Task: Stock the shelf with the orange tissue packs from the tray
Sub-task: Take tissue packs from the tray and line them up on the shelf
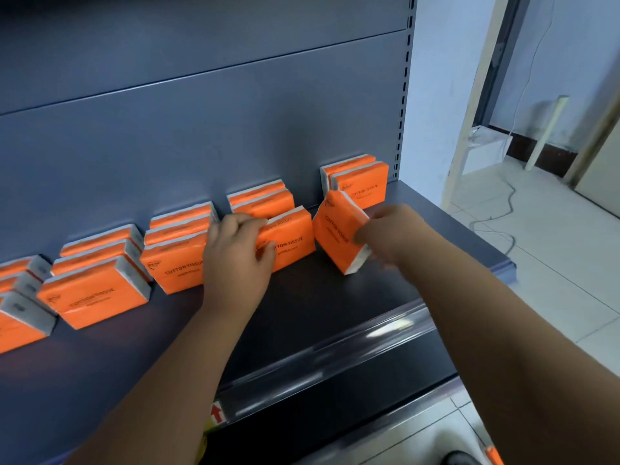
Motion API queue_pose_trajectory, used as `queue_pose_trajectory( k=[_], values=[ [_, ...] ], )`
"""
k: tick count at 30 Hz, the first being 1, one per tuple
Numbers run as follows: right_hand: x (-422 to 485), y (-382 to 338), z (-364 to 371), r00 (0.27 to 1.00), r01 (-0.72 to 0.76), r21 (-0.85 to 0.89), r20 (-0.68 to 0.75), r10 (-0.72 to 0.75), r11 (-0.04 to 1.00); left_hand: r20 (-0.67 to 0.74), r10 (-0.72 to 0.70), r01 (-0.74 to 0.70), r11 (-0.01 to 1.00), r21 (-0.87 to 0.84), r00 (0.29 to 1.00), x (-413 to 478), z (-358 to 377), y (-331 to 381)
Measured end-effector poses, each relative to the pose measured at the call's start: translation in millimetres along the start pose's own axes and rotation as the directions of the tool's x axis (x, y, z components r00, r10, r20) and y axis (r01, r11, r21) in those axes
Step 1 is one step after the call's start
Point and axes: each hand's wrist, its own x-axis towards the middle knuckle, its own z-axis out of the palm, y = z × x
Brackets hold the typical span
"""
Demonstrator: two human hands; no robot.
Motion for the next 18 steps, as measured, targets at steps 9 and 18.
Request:
queue_pose_trajectory(
  k=[9, 18],
  values=[
    [23.9, 2.3, -8.1, 0.999, -0.019, -0.127, 0.025, 0.022, 0.992, -0.03, -0.034, 0.039, 0.98, 0.196, 0.999, 3.6, 10.2, 7.5],
    [30.9, 8.0, -7.1, 0.994, 0.082, -0.175, -0.055, -0.092, 0.981, -0.057, -0.067, 0.078, 0.973, 0.218, 0.996, 6.4, 18.0, 2.7]
  ],
)
